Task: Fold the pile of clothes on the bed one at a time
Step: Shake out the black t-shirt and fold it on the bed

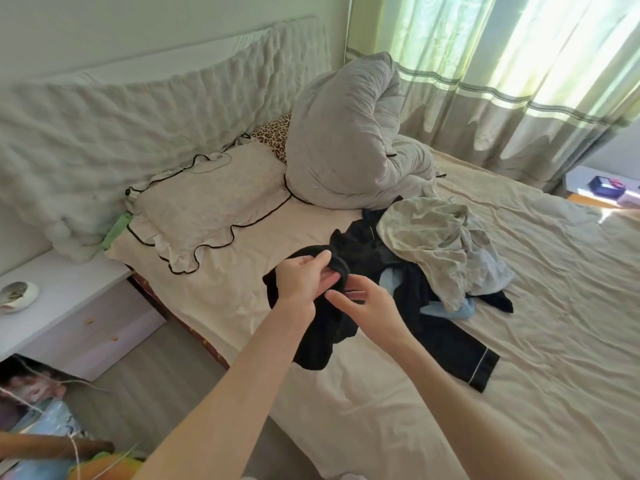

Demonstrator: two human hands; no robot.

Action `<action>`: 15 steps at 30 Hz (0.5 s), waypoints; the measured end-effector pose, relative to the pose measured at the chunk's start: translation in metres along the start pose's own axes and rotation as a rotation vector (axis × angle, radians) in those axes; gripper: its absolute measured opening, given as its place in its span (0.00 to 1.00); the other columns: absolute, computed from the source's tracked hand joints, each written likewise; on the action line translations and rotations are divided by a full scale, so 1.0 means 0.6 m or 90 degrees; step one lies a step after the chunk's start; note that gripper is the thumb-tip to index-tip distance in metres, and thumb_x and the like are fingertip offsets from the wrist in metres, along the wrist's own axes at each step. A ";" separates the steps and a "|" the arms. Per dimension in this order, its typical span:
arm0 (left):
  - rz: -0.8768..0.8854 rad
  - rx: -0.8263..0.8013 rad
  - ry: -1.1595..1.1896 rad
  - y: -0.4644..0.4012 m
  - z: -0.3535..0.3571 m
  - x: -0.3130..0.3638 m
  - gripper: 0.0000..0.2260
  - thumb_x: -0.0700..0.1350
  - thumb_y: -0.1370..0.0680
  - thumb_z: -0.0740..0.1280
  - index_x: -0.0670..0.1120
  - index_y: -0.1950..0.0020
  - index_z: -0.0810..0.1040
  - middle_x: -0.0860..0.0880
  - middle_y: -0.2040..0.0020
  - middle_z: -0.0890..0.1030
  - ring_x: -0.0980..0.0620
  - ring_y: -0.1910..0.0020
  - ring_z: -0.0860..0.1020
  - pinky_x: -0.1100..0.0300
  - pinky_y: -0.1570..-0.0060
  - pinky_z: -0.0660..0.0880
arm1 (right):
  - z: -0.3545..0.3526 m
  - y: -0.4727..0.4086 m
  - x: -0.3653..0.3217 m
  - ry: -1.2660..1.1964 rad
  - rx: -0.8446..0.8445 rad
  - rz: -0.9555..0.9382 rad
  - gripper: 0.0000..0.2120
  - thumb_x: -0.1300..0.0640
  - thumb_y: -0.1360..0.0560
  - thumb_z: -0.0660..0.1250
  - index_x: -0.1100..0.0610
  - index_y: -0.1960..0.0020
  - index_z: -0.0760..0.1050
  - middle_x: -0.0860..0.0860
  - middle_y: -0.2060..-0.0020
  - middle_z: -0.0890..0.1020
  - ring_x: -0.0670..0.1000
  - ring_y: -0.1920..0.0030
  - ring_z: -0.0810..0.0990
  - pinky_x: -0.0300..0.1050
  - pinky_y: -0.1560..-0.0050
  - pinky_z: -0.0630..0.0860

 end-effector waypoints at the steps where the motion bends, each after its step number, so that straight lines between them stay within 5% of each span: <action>1: 0.001 -0.006 0.002 0.001 0.003 0.000 0.08 0.37 0.25 0.69 0.34 0.48 0.78 0.37 0.56 0.82 0.46 0.58 0.83 0.62 0.63 0.80 | 0.003 -0.001 -0.001 -0.015 0.006 0.000 0.12 0.49 0.27 0.70 0.47 0.45 0.76 0.43 0.50 0.80 0.42 0.49 0.78 0.36 0.49 0.75; 8: 0.018 -0.066 -0.044 0.001 -0.015 0.022 0.09 0.37 0.24 0.67 0.33 0.47 0.78 0.37 0.56 0.83 0.48 0.60 0.84 0.64 0.65 0.80 | -0.025 -0.011 -0.012 0.041 0.090 -0.057 0.09 0.64 0.23 0.64 0.56 0.48 0.81 0.45 0.63 0.81 0.43 0.59 0.79 0.29 0.58 0.71; 15: 0.290 -0.140 -0.496 0.001 -0.028 0.040 0.15 0.44 0.26 0.71 0.49 0.40 0.73 0.55 0.48 0.75 0.56 0.55 0.79 0.67 0.57 0.76 | -0.042 -0.024 -0.073 0.071 -0.054 -0.118 0.10 0.59 0.21 0.63 0.55 0.44 0.81 0.47 0.55 0.84 0.46 0.53 0.82 0.41 0.49 0.78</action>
Point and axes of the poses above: each hand's wrist, its own y-axis away from the middle knuckle, its own z-axis out of the palm, x = y × z, the point moved 7 cm from there along -y, towards the middle knuckle
